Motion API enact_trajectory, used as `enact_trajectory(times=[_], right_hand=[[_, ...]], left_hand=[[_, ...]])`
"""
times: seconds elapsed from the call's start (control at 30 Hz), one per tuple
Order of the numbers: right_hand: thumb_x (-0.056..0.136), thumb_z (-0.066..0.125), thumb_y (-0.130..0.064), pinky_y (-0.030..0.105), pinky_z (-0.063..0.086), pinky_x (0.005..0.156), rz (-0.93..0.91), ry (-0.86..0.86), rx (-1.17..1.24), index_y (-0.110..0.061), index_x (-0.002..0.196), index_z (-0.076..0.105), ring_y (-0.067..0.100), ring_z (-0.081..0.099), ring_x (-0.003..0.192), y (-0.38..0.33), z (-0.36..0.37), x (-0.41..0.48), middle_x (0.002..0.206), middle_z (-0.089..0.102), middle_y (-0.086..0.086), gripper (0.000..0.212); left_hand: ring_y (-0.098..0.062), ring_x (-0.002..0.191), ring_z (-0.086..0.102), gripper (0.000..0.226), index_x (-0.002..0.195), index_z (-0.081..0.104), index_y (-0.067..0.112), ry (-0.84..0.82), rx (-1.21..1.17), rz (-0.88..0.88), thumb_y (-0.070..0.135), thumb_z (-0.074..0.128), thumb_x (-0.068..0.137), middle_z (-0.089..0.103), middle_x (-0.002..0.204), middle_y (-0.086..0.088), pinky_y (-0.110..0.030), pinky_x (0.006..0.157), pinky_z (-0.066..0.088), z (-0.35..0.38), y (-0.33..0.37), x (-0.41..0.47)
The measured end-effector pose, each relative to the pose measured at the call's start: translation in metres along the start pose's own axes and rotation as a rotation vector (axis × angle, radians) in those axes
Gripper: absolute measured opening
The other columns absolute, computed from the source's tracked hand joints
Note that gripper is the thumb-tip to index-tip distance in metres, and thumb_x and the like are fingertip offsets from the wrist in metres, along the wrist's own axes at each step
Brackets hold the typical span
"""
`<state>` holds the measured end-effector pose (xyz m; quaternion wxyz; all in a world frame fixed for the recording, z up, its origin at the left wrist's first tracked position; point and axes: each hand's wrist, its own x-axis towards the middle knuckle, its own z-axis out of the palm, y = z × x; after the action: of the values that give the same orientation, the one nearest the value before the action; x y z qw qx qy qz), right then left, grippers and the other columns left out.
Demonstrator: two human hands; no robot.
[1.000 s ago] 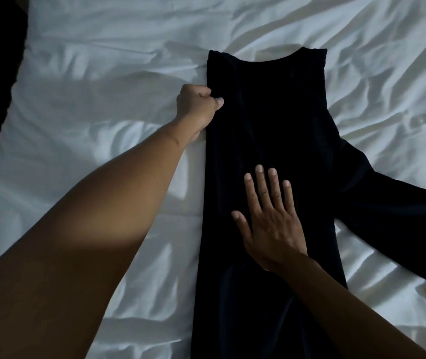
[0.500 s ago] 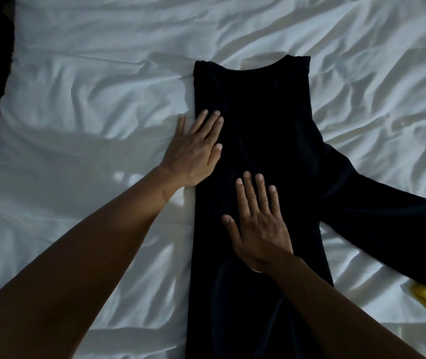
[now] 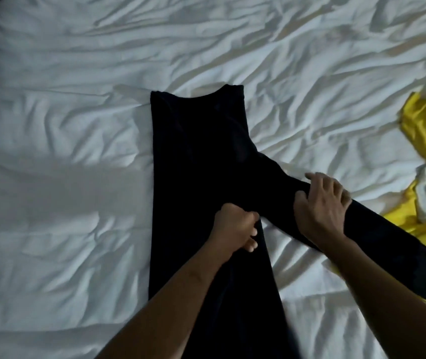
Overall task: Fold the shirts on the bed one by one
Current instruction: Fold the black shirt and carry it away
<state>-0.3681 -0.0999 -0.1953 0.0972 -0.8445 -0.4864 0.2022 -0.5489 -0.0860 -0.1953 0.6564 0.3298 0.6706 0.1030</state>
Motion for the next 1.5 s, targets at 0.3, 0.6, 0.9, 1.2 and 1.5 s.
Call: enact_trajectory(times=[0.3, 0.6, 0.9, 1.2, 1.5], right_hand=[[0.094, 0.054, -0.036, 0.044, 0.035, 0.091, -0.042, -0.170, -0.095, -0.014, 0.074, 0.059, 0.039, 0.062, 0.089, 0.035, -0.032, 0.003, 0.066, 0.057, 0.002, 0.030], [0.063, 0.097, -0.045, 0.024, 0.051, 0.059, -0.150, -0.638, 0.348, -0.022, 0.087, 0.068, 0.007, 0.072, 0.066, 0.011, -0.081, -0.019, 0.074, 0.075, -0.008, 0.045], [0.090, 0.076, -0.022, 0.032, 0.047, 0.065, -0.038, -0.765, 0.880, -0.004, 0.081, 0.069, 0.020, 0.065, 0.070, -0.029, -0.082, -0.053, 0.073, 0.067, 0.006, 0.022], [0.076, 0.088, -0.010, 0.032, 0.058, 0.076, 0.005, -1.005, 0.873, -0.004, 0.098, 0.077, 0.027, 0.077, 0.090, -0.044, -0.064, -0.098, 0.095, 0.079, 0.013, 0.026], [0.099, 0.067, -0.023, 0.035, 0.057, 0.072, 0.234, -0.875, 0.987, 0.001, 0.108, 0.073, 0.029, 0.075, 0.088, -0.031, -0.016, -0.128, 0.101, 0.077, 0.018, 0.027]], left_hand=[[-0.018, 0.049, 0.055, 0.018, 0.091, 0.060, 0.006, 0.134, -0.486, -0.003, 0.018, 0.072, 0.097, 0.058, 0.069, -0.010, -0.026, 0.045, 0.045, 0.068, -0.003, -0.005], [-0.018, 0.115, 0.067, 0.037, 0.130, 0.066, 0.022, 0.275, -0.670, 0.245, 0.031, 0.058, 0.095, 0.072, 0.123, 0.001, -0.047, 0.110, 0.050, 0.043, 0.011, -0.015], [-0.042, 0.110, 0.068, 0.044, 0.128, 0.064, -0.009, -0.119, -0.585, 0.188, 0.014, 0.071, 0.091, 0.067, 0.122, -0.028, -0.052, 0.104, 0.052, -0.038, 0.020, -0.024], [-0.025, 0.087, 0.077, 0.015, 0.105, 0.075, 0.010, 0.063, -0.318, 0.231, 0.006, 0.074, 0.090, 0.079, 0.090, -0.007, -0.035, 0.075, 0.060, -0.080, 0.031, -0.007], [-0.019, 0.069, 0.071, 0.040, 0.101, 0.075, 0.010, 0.036, -0.383, 0.090, 0.049, 0.071, 0.095, 0.073, 0.081, -0.002, -0.037, 0.067, 0.057, -0.096, -0.010, -0.014]])
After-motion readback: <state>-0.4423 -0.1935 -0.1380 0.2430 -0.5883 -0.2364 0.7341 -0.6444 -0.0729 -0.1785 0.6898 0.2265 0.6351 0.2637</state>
